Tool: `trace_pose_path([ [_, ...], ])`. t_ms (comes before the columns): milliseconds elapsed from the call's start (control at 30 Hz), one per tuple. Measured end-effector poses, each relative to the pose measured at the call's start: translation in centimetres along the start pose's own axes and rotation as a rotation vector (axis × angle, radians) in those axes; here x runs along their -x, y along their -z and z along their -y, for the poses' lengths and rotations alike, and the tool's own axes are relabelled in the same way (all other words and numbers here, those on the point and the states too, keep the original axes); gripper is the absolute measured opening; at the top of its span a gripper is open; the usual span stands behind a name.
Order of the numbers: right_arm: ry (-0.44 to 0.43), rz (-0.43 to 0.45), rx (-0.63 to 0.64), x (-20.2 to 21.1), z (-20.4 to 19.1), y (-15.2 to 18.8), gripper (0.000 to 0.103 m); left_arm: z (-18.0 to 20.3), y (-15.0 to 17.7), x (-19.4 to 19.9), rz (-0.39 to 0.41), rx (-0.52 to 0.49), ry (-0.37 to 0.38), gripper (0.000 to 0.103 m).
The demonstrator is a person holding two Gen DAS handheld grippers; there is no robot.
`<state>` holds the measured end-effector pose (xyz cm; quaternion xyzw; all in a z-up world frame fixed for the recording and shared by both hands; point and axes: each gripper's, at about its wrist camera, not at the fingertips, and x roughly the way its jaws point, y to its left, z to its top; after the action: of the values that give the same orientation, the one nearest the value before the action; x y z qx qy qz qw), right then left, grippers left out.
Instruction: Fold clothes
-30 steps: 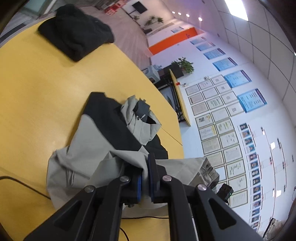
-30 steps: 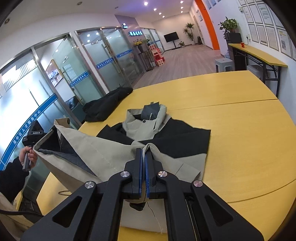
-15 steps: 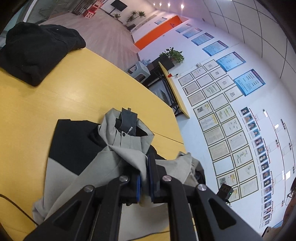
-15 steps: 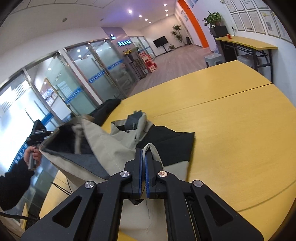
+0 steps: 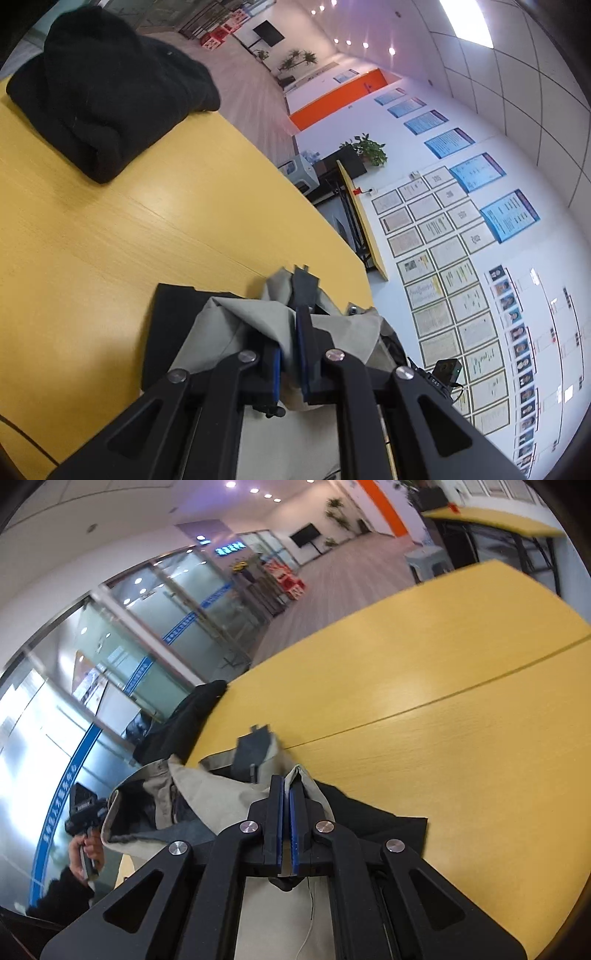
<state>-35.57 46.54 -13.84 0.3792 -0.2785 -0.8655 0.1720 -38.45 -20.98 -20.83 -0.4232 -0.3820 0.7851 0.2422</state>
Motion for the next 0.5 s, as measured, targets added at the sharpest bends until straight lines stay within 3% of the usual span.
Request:
trace_pose_path([
  [100,0.069,-0.024,-0.004,-2.1,2.2,0.5,0.004,-1.6,-0.8,-3.1,-0.062,-0.019,-0.043,0.009],
  [167,0.098,-0.027,-0.013,-3.0,3.7,1.4,0.013,-2.3,-1.4,-5.0,-0.118,-0.039,-0.094,0.014],
  [200,0.116,-0.034,-0.016,-3.5,4.5,1.8,0.035,-2.5,-1.6,-5.7,-0.142,-0.049,-0.121,0.016],
  [233,0.140,-0.035,-0.022,-3.9,5.2,2.1,0.076,-2.7,-1.7,-6.2,-0.159,-0.062,-0.143,0.018],
  [267,0.165,-0.021,-0.030,-3.9,5.7,2.3,0.091,-2.7,-1.8,-6.5,-0.173,-0.077,-0.163,0.018],
  [333,0.162,0.034,-0.032,-2.9,6.1,2.4,0.094,-2.4,-1.9,-6.1,-0.185,-0.108,-0.181,0.025],
  [367,0.147,0.055,-0.021,-2.1,5.9,2.3,0.094,-1.5,-1.9,-5.3,-0.165,-0.147,-0.202,0.032],
  [433,0.171,0.087,0.070,-0.2,4.3,1.9,0.095,0.4,-1.9,-3.5,-0.110,-0.235,-0.252,0.093],
  [500,0.218,0.102,0.207,1.4,2.3,1.7,0.103,2.4,-2.4,-0.6,0.001,-0.318,-0.268,0.101],
])
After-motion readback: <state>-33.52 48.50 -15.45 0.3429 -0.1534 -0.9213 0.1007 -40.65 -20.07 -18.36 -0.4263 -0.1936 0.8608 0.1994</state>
